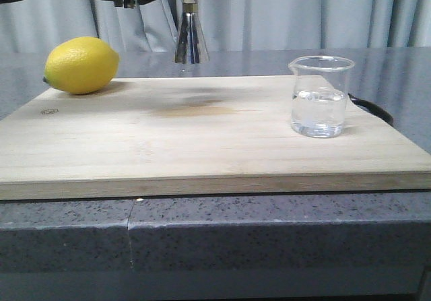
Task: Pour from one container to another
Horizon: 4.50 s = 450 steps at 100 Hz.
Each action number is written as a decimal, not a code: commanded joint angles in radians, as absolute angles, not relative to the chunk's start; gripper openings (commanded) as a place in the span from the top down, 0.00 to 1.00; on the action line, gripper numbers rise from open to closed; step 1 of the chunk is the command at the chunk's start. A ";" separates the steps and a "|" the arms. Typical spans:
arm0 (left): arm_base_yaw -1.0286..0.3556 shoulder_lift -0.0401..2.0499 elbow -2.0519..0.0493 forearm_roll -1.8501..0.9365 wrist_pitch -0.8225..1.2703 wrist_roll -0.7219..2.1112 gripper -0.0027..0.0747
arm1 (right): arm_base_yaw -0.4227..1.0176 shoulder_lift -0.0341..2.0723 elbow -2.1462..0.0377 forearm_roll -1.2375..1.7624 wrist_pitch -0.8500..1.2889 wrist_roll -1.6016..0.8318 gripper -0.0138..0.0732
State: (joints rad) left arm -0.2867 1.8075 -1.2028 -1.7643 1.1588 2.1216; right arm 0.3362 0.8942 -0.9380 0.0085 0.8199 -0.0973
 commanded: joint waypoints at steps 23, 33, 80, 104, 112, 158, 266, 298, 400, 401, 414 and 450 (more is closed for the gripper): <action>-0.294 1.751 -1.236 -1.863 1.241 2.111 0.65 | 0.467 0.968 -0.982 0.022 0.850 -0.112 0.23; -0.294 1.751 -1.236 -1.863 1.241 2.111 0.65 | 0.467 0.934 -0.900 0.098 0.678 -0.112 0.23; -0.294 1.751 -1.236 -1.863 1.241 2.111 0.65 | 0.529 0.872 -0.377 0.156 -0.222 -0.112 0.23; -0.294 1.751 -1.236 -1.863 1.241 2.111 0.65 | 0.577 1.011 -0.285 0.156 -0.553 -0.112 0.23; -0.294 1.751 -1.236 -1.863 1.241 2.111 0.65 | 0.577 1.073 -0.285 0.156 -0.638 -0.112 0.23; -0.294 1.751 -1.236 -1.863 1.239 2.111 0.65 | 0.577 1.402 -0.288 0.104 -1.076 -0.112 0.23; -0.294 1.751 -1.236 -1.863 1.239 2.111 0.65 | 0.559 1.236 -0.431 0.160 -0.737 -0.113 0.50; -0.294 1.751 -1.236 -1.863 1.239 2.111 0.65 | 0.513 1.160 -0.845 0.066 -0.069 -0.113 0.50; -0.294 1.753 -1.236 -1.863 1.239 2.111 0.65 | 0.631 1.564 -1.775 -0.244 0.860 -0.482 0.50; -0.294 1.753 -1.236 -1.863 1.239 2.111 0.65 | 0.634 1.564 -1.775 -0.245 0.859 -0.487 0.50; -0.294 1.753 -1.236 -1.863 1.239 2.111 0.65 | 0.649 1.577 -1.790 -0.294 0.877 -0.513 0.50; -0.294 1.753 -1.236 -1.863 1.239 2.111 0.65 | 0.685 1.597 -1.790 -0.392 0.901 -0.624 0.50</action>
State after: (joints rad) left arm -0.2867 1.8075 -1.2028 -1.7634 1.1595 2.1178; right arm 0.6800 1.6339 -1.7540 -0.3492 0.9422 -0.5744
